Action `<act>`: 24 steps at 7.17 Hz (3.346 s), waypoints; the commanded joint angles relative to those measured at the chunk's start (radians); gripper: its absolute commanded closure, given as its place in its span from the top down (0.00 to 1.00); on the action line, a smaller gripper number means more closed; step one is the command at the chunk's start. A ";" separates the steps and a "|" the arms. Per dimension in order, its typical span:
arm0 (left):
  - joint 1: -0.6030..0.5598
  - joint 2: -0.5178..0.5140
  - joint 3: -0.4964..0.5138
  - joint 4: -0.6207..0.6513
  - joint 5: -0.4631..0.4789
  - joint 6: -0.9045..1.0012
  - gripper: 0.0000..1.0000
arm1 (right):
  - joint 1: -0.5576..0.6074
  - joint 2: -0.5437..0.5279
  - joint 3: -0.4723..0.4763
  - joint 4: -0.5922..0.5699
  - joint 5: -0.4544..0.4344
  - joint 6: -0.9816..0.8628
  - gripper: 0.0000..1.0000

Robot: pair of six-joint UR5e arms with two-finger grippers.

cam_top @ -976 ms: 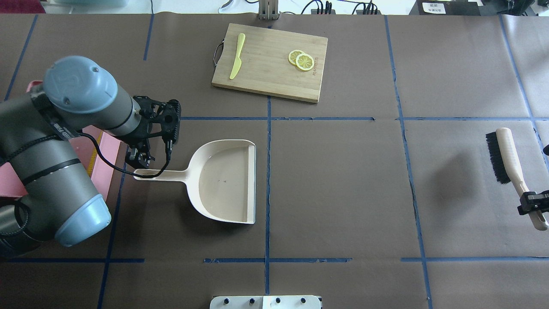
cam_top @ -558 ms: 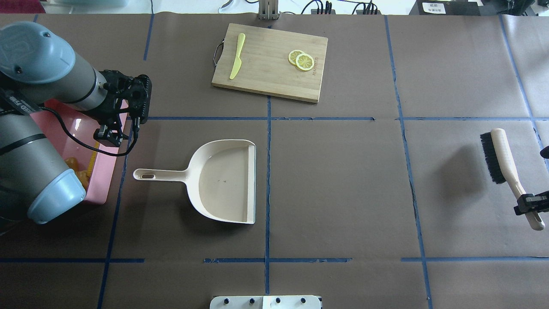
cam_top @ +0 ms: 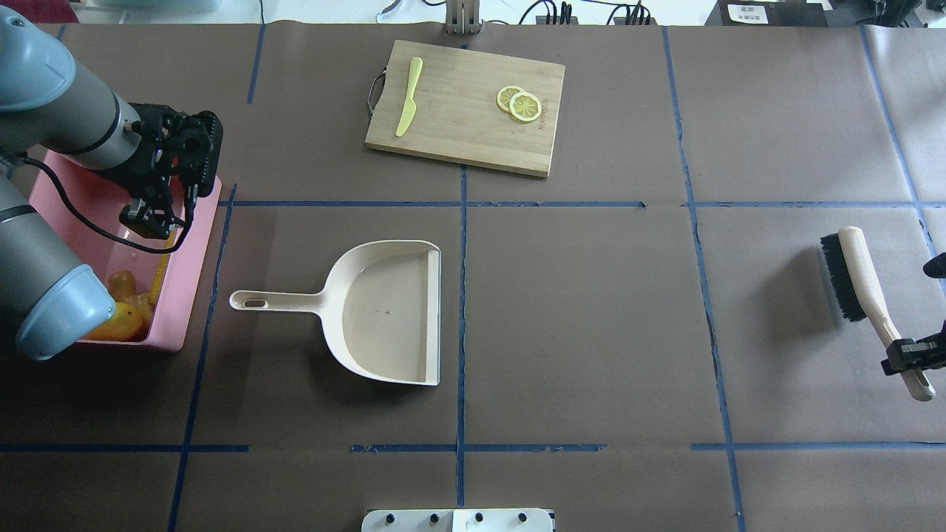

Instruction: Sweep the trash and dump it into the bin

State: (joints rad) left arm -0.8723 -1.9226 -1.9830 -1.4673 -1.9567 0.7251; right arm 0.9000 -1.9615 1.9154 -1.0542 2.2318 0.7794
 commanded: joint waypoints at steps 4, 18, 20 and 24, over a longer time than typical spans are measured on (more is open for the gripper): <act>-0.118 0.057 0.013 -0.002 -0.005 0.036 1.00 | -0.001 0.010 -0.001 0.000 0.002 0.000 1.00; -0.746 0.272 0.352 0.036 -0.421 -0.776 1.00 | 0.599 0.180 -0.116 -0.541 0.069 -0.727 1.00; -0.746 0.287 0.337 0.032 -0.413 -0.773 1.00 | 0.605 0.174 -0.121 -0.534 0.077 -0.726 1.00; -0.740 0.370 0.302 -0.019 -0.412 -0.776 1.00 | 0.628 0.179 -0.116 -0.529 0.074 -0.727 1.00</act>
State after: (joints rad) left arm -1.6146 -1.5818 -1.6755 -1.4506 -2.3754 -0.0536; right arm 1.5203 -1.7841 1.7968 -1.5839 2.3055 0.0560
